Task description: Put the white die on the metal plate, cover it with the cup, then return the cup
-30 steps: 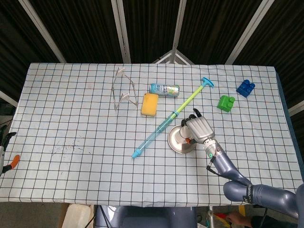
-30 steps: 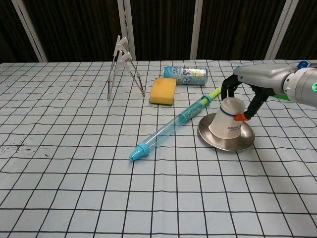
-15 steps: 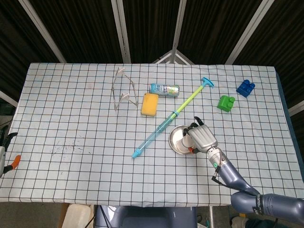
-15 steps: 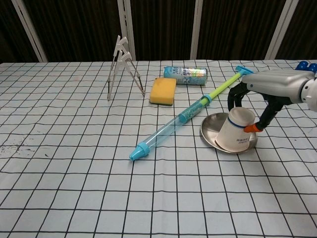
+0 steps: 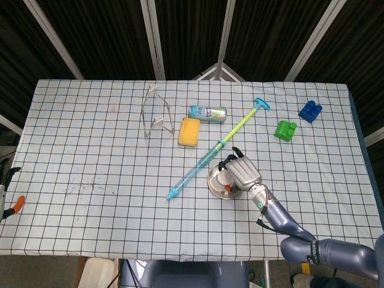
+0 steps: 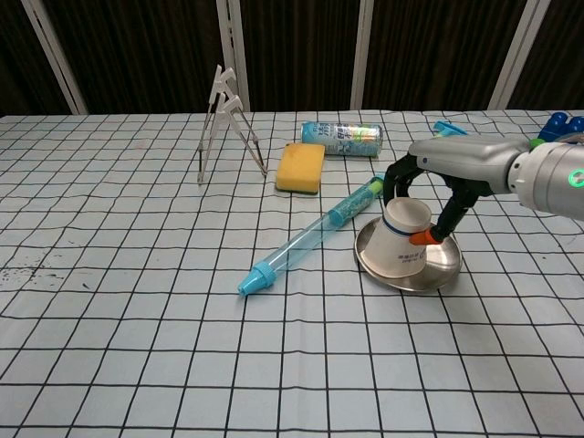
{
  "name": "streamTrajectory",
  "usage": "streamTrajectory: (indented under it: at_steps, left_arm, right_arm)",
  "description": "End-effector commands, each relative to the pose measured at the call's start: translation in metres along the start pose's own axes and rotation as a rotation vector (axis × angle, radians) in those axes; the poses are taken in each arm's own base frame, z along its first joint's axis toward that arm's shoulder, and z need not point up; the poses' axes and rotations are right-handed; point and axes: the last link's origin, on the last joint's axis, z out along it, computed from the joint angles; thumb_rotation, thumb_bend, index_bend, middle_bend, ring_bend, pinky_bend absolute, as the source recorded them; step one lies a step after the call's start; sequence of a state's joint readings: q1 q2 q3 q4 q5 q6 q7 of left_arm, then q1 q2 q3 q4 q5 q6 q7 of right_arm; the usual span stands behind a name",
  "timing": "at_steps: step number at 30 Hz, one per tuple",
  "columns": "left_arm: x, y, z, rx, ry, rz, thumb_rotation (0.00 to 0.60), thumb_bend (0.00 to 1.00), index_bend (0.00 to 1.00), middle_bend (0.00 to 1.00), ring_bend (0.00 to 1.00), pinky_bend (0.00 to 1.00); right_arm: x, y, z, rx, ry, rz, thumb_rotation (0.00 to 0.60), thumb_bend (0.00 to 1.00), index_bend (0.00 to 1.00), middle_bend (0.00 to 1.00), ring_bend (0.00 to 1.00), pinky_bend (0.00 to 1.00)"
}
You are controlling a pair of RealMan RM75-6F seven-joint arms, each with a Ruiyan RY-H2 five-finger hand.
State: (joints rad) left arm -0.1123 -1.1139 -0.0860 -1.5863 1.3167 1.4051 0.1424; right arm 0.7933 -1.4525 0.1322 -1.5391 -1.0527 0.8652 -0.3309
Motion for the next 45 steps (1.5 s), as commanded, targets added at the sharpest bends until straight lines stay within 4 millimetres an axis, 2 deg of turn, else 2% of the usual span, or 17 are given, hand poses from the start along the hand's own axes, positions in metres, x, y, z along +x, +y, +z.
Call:
streamTrajectory:
  at_steps: [1,9,18,24,29,39,45]
  left_arm:
    - [-0.001,0.000,0.000,0.000,-0.002,0.001,0.600,0.46,0.18,0.00,0.00,0.04]
    - [-0.001,0.000,0.001,0.002,-0.002,0.006,0.600,0.46,0.19,0.00,0.00,0.04]
    - [-0.003,0.002,0.001,-0.001,-0.007,0.011,0.600,0.46,0.19,0.00,0.00,0.04]
    - [-0.004,0.004,0.000,-0.007,-0.009,0.014,0.600,0.46,0.19,0.00,0.00,0.04]
    - [-0.003,0.003,0.000,-0.005,-0.008,0.012,0.600,0.46,0.19,0.00,0.00,0.04]
    - [-0.003,0.004,0.000,-0.009,-0.010,0.012,0.600,0.46,0.19,0.00,0.00,0.04]
    - [-0.002,0.002,0.000,-0.004,-0.006,0.009,0.600,0.46,0.19,0.00,0.00,0.04]
  right_arm:
    - [0.001,0.001,0.012,-0.005,0.006,0.013,0.600,0.36,0.55,0.45,0.24,0.00]
    - [0.011,0.018,0.019,-0.045,0.054,0.019,0.600,0.36,0.55,0.45,0.24,0.00]
    - [0.011,0.039,-0.003,-0.067,0.061,0.006,0.600,0.36,0.56,0.45,0.24,0.00]
    - [0.004,0.031,-0.019,-0.030,0.023,0.022,0.600,0.36,0.56,0.45,0.24,0.00]
    - [-0.003,0.023,-0.021,-0.006,0.004,0.018,0.600,0.36,0.56,0.45,0.24,0.00]
    - [-0.007,0.003,-0.004,0.040,-0.002,0.014,0.600,0.36,0.56,0.45,0.24,0.00]
    - [-0.005,0.003,0.013,0.022,0.013,-0.010,0.600,0.36,0.56,0.45,0.24,0.00]
